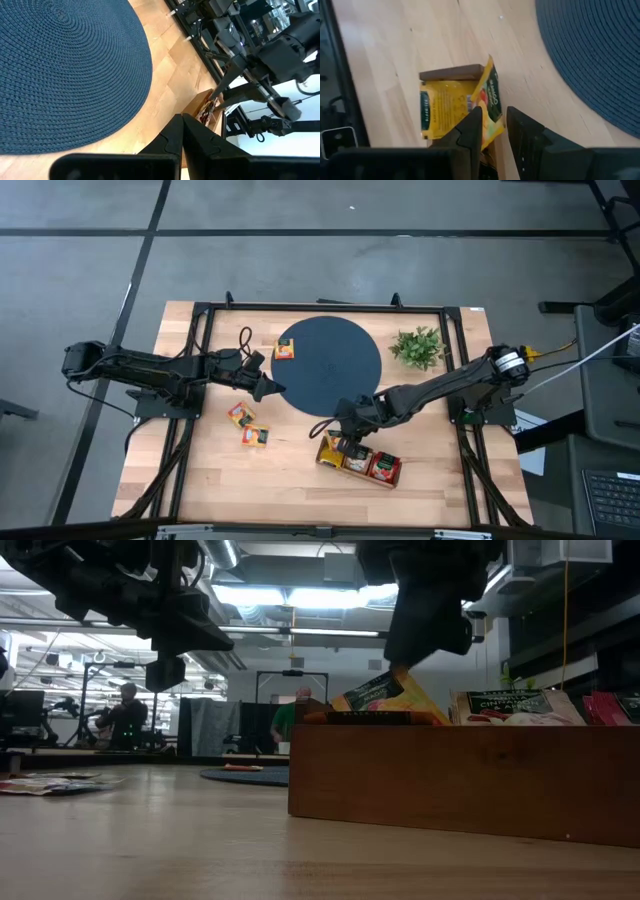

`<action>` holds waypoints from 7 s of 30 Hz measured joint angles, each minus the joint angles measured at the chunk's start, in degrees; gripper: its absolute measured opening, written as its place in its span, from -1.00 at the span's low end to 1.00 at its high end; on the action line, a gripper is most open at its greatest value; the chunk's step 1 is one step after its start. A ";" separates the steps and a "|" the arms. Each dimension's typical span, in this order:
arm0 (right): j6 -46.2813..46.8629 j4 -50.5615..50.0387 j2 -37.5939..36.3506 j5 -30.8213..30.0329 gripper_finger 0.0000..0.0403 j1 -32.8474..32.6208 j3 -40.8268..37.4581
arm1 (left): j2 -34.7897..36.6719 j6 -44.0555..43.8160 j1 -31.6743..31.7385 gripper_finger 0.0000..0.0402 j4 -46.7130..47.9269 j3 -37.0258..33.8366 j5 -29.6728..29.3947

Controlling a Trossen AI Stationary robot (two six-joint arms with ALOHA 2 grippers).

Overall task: Pick & Place Tea
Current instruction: Put the yellow tea bag into the left section of the wooden organizer

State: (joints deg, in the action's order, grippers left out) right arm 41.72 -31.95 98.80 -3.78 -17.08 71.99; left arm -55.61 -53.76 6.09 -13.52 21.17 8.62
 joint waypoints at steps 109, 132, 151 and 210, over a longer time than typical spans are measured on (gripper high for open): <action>2.63 5.51 -0.26 9.23 -0.95 -1.66 -0.04 | -1.45 24.20 -12.07 -0.98 9.46 13.28 -6.40; 16.68 -2.91 -15.97 6.08 -0.98 -6.96 -0.02 | -33.63 37.32 -33.61 -0.98 16.05 35.54 -17.94; 22.41 -6.05 -23.54 -5.75 -0.98 -7.20 -0.02 | -50.08 50.53 -33.74 -0.98 24.54 47.00 -14.55; 17.81 -1.74 -23.78 -12.99 -0.98 -4.39 0.00 | -53.66 47.01 -32.62 -0.98 28.24 47.34 -17.58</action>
State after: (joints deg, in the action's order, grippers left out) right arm 59.53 -33.69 75.02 -16.78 -21.47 71.98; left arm -109.27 -6.74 -26.54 14.72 68.51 -8.96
